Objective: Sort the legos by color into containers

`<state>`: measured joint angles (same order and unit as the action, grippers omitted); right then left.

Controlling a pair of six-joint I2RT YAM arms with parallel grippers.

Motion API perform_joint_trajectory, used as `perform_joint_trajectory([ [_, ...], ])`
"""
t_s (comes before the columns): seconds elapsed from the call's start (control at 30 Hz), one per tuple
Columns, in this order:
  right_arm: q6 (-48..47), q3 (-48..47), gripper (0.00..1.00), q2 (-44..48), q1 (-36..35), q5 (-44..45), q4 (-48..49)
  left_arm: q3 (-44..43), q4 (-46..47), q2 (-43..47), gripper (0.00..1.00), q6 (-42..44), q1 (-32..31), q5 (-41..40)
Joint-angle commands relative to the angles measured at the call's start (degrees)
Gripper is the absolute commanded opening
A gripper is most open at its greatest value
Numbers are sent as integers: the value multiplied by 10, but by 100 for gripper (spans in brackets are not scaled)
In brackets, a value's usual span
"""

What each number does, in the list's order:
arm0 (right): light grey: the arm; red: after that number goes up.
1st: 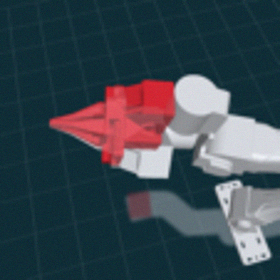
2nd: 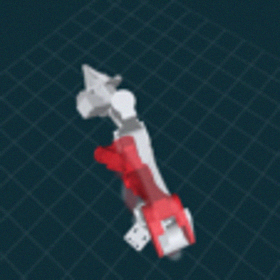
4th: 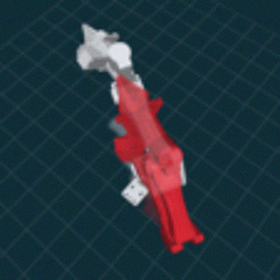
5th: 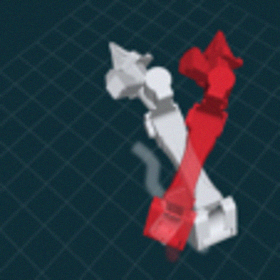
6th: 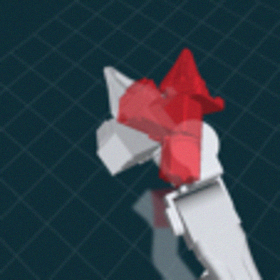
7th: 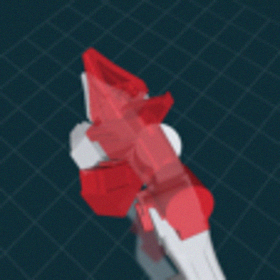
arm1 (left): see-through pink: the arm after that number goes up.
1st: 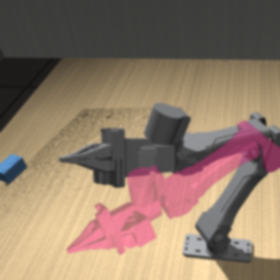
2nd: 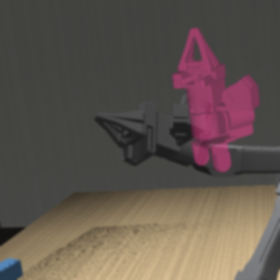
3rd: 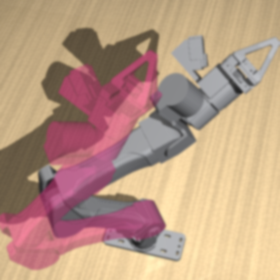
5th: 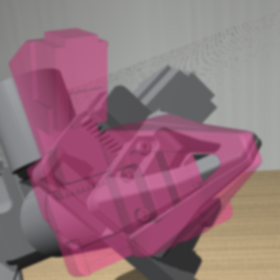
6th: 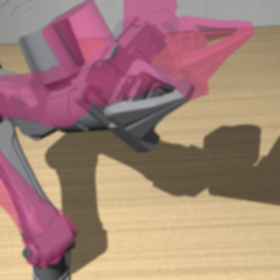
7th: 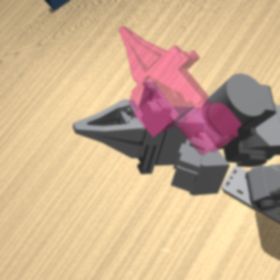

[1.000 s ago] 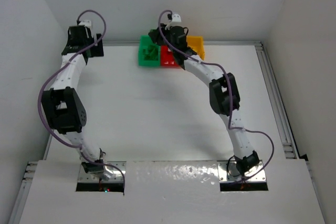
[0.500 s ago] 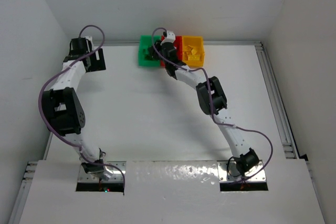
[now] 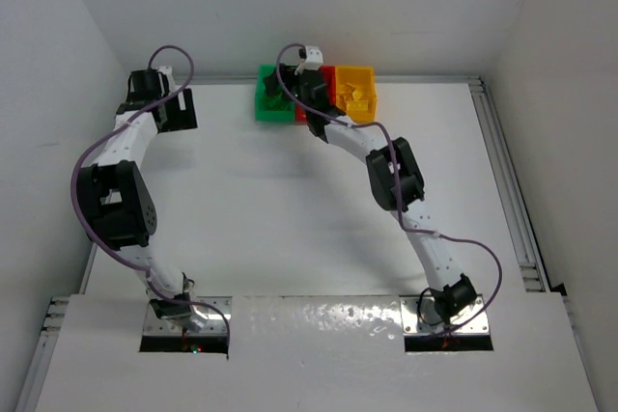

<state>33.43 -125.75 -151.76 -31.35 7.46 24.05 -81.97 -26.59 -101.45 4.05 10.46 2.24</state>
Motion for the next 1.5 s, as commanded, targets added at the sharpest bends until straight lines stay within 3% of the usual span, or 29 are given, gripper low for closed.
perform_joint_trajectory([
  [0.0, -43, 47, 91, 128, 0, -3, 26, -30, 2, 25, 82, 20, 5, 8],
  [0.07, -68, 124, 98, 190, 13, -22, 5, -39, -13, 27, 82, 41, 6, -6],
  [0.13, -78, 172, 99, 290, 44, -48, -50, -42, -21, 34, 82, 63, 7, -22],
  [0.23, -98, 234, 99, 394, 109, -73, -200, -42, -36, 35, 83, 82, 11, -52],
  [0.27, -142, 266, 99, 416, 122, -73, -279, -42, -39, 35, 83, 83, 12, -58],
  [0.4, -276, 332, 99, 505, 155, 11, -450, -51, -58, 28, 83, 104, 13, -48],
  [0.5, -262, 309, 99, 516, 182, 68, -606, -68, -80, 17, 83, 105, 13, -45],
  [0.63, -154, 328, 99, 520, 226, 170, -710, -93, -100, 4, 83, 102, 13, -42],
  [0.87, 2, 451, 99, 603, 340, 148, -693, -129, -140, -14, 83, 66, 13, -60],
  [1.1, 51, 481, 99, 636, 343, 200, -683, -102, -153, 4, 82, 55, 13, -76],
  [1.47, 38, 521, 99, 674, 343, 225, -675, -66, -142, 40, 82, 49, 13, -59],
])
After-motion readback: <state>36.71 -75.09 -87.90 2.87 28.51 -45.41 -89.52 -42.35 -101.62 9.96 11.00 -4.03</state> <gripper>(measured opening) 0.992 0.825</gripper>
